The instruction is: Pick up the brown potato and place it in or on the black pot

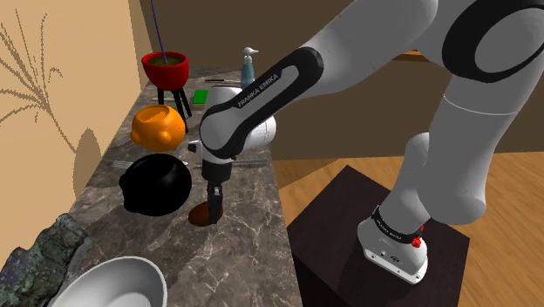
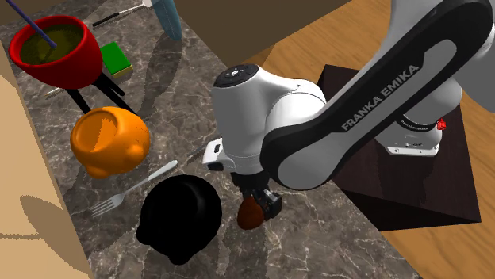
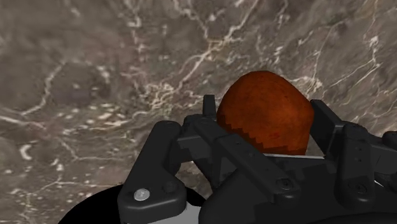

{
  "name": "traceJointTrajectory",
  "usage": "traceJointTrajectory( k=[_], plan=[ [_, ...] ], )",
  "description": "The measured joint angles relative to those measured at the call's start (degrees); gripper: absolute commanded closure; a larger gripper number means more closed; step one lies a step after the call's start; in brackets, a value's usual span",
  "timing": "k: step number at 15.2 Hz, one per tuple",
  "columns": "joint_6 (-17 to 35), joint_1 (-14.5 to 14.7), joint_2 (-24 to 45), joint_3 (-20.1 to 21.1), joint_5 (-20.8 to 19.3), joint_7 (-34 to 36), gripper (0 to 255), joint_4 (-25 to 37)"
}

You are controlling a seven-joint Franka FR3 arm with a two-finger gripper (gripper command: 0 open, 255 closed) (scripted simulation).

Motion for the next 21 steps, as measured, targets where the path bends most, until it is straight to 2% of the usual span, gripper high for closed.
traceJointTrajectory(
  k=[21],
  plan=[
    [-13.0, -0.5, -10.2, -1.1, -5.2, 8.0, 255, 4.1]
  ],
)
